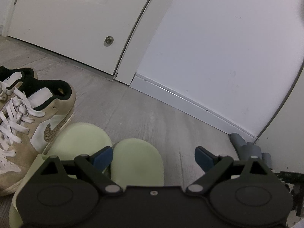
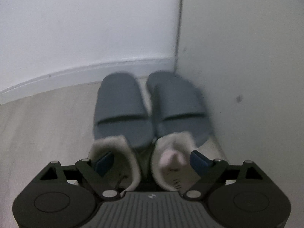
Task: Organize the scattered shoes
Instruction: 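Lower the Puma sneakers in front of the grey slides and open the right tool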
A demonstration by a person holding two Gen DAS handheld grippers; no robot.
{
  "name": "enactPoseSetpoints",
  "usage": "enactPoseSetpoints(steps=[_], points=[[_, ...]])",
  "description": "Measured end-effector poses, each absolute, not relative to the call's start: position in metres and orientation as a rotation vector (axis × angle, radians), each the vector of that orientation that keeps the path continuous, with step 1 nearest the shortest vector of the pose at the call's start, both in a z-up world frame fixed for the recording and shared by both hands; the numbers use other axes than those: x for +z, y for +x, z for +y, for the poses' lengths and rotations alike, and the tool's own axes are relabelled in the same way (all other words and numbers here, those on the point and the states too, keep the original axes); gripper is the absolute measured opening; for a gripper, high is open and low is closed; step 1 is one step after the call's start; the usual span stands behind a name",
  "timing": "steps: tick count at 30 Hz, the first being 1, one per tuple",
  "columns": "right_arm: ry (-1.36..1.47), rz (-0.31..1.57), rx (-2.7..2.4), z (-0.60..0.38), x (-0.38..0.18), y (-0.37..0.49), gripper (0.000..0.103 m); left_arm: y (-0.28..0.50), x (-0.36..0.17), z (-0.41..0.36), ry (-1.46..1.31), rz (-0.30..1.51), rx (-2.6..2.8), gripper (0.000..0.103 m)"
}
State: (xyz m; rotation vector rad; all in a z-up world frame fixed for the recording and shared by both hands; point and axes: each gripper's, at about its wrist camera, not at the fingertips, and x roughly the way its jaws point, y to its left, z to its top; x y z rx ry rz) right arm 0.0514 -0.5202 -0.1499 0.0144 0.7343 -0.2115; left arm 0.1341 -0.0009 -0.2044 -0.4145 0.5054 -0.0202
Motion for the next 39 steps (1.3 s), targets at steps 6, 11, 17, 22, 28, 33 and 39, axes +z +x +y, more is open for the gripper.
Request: enactPoseSetpoints(steps=[6,11,17,22,28,33,39], points=[[-0.020,0.516,-0.319,-0.460,-0.166,-0.019,0.095,0.132,-0.203,0.000,-0.417,0.487,-0.025,0.094],[-0.239,0.490,-0.197,-0.414,-0.170,-0.037,0.096,0.128,-0.201,-0.002,-0.417,0.466,-0.041,0.094],[-0.388,0.668,-0.179,-0.388,-0.197,-0.023,0.094,0.124,-0.199,0.000,-0.425,0.443,-0.033,0.094],[-0.300,0.716,-0.323,-0.416,-0.197,-0.012,0.088,0.124,-0.199,-0.001,-0.434,0.443,-0.031,0.094],[-0.061,0.760,-0.332,-0.453,-0.193,-0.008,0.088,0.125,-0.198,-0.001,-0.426,0.445,-0.036,0.094],[-0.068,0.753,-0.342,-0.454,-0.195,-0.006,0.090,0.122,-0.198,0.000,-0.431,0.438,-0.033,0.094],[-0.095,0.752,-0.388,-0.452,-0.191,-0.009,0.099,0.121,-0.196,0.001,-0.438,0.432,-0.032,0.094]])
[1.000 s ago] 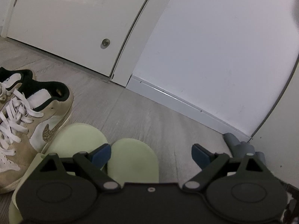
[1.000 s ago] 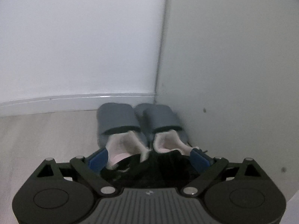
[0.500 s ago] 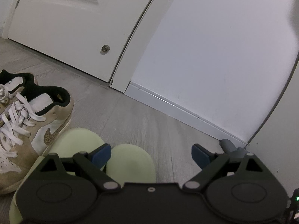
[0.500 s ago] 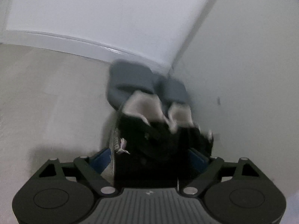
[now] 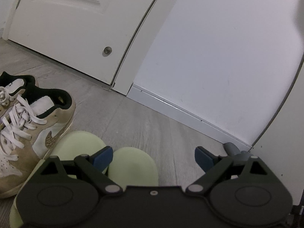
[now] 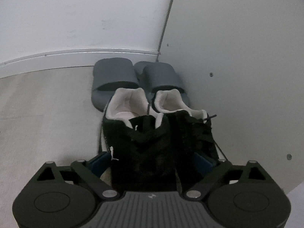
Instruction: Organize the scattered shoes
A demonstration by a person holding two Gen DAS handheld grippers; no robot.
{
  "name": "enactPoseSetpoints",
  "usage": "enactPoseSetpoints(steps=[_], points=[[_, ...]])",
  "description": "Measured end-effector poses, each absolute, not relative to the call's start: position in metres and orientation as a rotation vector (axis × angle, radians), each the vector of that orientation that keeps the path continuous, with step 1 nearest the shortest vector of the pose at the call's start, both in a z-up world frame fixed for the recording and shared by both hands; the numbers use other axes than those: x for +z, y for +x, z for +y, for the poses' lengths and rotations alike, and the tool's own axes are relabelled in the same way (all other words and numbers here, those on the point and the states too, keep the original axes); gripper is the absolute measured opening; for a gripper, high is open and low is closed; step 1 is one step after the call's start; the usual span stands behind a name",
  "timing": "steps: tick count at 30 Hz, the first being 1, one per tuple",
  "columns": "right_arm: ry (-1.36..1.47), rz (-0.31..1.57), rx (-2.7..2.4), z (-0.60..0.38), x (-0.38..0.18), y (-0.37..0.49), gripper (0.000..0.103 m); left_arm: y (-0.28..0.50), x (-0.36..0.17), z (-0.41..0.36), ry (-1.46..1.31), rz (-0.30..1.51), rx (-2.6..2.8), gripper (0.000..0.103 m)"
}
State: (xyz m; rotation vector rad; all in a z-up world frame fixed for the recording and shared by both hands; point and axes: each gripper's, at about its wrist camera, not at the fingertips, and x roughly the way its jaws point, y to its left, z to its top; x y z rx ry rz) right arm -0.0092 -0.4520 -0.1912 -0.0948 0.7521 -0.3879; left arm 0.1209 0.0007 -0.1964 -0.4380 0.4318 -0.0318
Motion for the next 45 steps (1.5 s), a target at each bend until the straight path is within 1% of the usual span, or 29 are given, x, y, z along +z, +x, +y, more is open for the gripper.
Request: enactPoseSetpoints(steps=[3,7,17,19,22,25,29,33,35,36,38,40,42,43,45], points=[[-0.142,0.748,-0.412,-0.449,-0.193,-0.006,0.102,0.120,-0.196,0.002,-0.443,0.427,-0.031,0.094],[-0.154,0.746,-0.424,-0.450,-0.194,-0.004,0.102,0.118,-0.194,0.004,-0.456,0.412,-0.029,0.094],[-0.162,0.635,-0.352,-0.427,-0.179,-0.029,0.103,0.107,-0.183,0.007,-0.452,0.351,-0.036,0.094],[-0.192,0.603,-0.337,-0.411,-0.172,-0.039,0.103,0.100,-0.176,0.012,-0.455,0.333,-0.017,0.094],[-0.255,0.514,-0.312,-0.362,-0.161,-0.066,0.103,0.090,-0.160,0.019,-0.430,0.305,0.005,0.094],[-0.236,0.465,-0.230,-0.324,-0.156,-0.083,0.103,0.089,-0.140,0.022,-0.348,0.299,-0.001,0.094],[-0.124,0.502,-0.037,-0.266,-0.150,-0.089,0.103,0.093,-0.123,0.029,-0.214,0.287,-0.010,0.094],[-0.037,0.599,0.060,-0.214,-0.151,-0.074,0.103,0.105,-0.120,0.049,-0.034,0.282,-0.001,0.094],[-0.018,0.625,0.086,-0.197,-0.154,-0.066,0.102,0.110,-0.126,0.062,-0.023,0.270,0.010,0.094],[-0.010,0.637,0.108,-0.185,-0.157,-0.061,0.102,0.117,-0.140,0.083,-0.069,0.272,0.020,0.094],[-0.018,0.652,0.132,-0.162,-0.161,-0.052,0.100,0.127,-0.151,0.099,-0.143,0.319,0.061,0.093],[-0.023,0.653,0.135,-0.144,-0.162,-0.044,0.094,0.139,-0.160,0.121,-0.253,0.365,0.115,0.093],[-0.020,0.647,0.134,-0.128,-0.160,-0.035,0.090,0.142,-0.161,0.130,-0.281,0.343,0.130,0.093],[-0.014,0.644,0.142,-0.120,-0.158,-0.029,0.084,0.144,-0.161,0.131,-0.272,0.343,0.134,0.093],[-0.005,0.644,0.214,-0.103,-0.152,-0.013,0.083,0.150,-0.164,0.132,-0.220,0.350,0.150,0.093]])
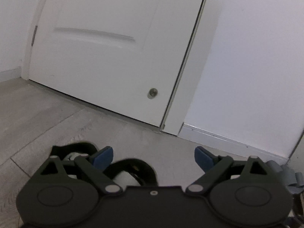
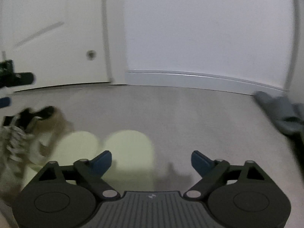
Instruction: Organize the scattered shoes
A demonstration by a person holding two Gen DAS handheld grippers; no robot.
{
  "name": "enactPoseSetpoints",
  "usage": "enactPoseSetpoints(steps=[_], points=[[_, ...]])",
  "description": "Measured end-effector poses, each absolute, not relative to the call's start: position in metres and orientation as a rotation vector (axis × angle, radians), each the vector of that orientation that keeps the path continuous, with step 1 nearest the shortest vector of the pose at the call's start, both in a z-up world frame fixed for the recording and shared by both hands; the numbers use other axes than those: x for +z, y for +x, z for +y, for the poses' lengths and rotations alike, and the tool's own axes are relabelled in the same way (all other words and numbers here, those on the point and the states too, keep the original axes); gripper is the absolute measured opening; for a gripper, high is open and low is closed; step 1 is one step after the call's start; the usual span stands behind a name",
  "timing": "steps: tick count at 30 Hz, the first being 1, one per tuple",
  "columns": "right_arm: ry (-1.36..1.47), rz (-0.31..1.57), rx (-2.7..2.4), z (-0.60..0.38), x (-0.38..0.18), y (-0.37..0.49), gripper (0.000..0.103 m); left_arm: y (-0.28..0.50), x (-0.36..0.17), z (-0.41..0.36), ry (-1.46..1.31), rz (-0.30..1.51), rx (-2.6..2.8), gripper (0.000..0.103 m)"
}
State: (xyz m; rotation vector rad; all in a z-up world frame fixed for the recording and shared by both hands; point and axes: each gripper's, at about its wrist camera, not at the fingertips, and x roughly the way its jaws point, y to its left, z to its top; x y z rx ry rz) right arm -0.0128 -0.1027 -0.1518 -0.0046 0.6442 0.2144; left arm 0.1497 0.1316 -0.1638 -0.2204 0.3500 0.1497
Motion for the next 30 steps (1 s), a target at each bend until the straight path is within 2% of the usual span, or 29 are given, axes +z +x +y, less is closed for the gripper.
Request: enactPoseSetpoints(steps=[2,6,11,15,16,19,24,30], points=[[-0.035,0.632,0.249,-0.087,-0.146,0.000,0.082,0.158,-0.170,0.129,-0.141,0.373,0.171,0.093],[-0.106,0.685,0.255,-0.051,-0.143,0.028,0.072,0.167,-0.179,0.128,-0.071,0.411,0.215,0.093],[0.092,0.803,0.299,-0.060,-0.140,0.029,0.071,0.163,-0.179,0.148,-0.169,0.394,0.240,0.093],[-0.009,0.760,0.315,-0.070,-0.140,-0.018,0.069,0.161,-0.178,0.151,-0.206,0.385,0.244,0.093],[-0.037,0.759,0.351,-0.078,-0.139,-0.039,0.063,0.161,-0.176,0.149,-0.203,0.382,0.241,0.093],[-0.118,0.748,0.395,-0.088,-0.136,-0.080,0.055,0.160,-0.176,0.145,-0.180,0.376,0.226,0.093],[-0.110,0.808,0.481,-0.091,-0.142,-0.121,0.055,0.160,-0.175,0.143,-0.165,0.373,0.223,0.093],[-0.109,0.828,0.546,-0.082,-0.158,-0.124,0.055,0.152,-0.175,0.145,-0.185,0.368,0.235,0.093]])
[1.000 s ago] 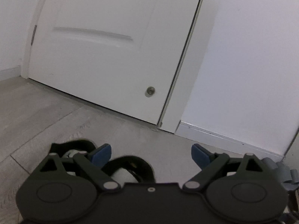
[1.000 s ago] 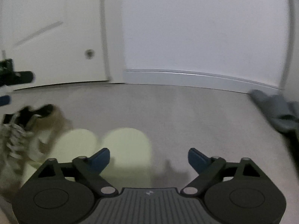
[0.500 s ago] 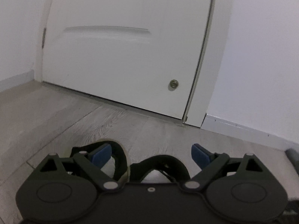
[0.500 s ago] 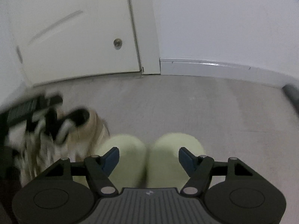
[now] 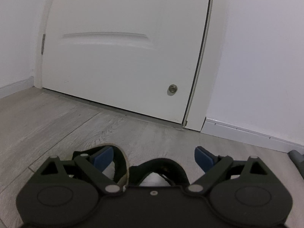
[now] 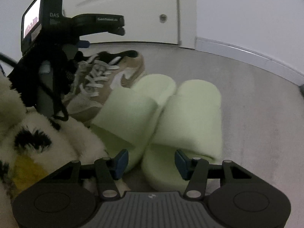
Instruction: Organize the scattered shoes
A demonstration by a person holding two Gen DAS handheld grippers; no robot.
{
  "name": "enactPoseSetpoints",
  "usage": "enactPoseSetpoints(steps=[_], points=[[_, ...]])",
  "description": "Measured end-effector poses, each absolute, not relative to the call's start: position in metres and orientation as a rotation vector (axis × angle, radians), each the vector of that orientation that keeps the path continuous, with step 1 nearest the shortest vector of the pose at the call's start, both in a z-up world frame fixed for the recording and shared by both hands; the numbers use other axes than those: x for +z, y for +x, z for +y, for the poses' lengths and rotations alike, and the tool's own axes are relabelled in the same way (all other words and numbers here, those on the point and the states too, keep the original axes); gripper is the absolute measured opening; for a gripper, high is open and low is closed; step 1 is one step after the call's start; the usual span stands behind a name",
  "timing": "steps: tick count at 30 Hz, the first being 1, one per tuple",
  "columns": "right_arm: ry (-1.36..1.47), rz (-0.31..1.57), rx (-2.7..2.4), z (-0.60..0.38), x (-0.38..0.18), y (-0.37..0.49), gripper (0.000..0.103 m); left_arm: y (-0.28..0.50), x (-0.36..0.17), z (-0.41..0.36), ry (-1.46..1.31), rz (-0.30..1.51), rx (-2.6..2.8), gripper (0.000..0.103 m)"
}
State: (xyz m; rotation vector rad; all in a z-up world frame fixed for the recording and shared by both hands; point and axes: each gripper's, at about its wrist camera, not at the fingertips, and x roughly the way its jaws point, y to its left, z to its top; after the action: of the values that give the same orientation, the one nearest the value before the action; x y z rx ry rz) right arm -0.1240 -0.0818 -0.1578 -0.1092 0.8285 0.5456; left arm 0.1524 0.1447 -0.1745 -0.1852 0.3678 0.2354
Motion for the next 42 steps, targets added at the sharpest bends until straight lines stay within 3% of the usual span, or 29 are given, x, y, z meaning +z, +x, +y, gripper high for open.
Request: enactPoseSetpoints(steps=[16,38,42], points=[[-0.139,0.902,0.569,-0.067,-0.179,-0.096,0.056,0.153,-0.177,0.142,-0.188,0.377,0.237,0.093],[-0.066,0.766,0.431,-0.089,-0.195,-0.059,0.059,0.153,-0.179,0.146,-0.218,0.367,0.236,0.093],[-0.086,0.738,0.423,-0.085,-0.195,-0.060,0.054,0.154,-0.180,0.148,-0.221,0.369,0.235,0.093]])
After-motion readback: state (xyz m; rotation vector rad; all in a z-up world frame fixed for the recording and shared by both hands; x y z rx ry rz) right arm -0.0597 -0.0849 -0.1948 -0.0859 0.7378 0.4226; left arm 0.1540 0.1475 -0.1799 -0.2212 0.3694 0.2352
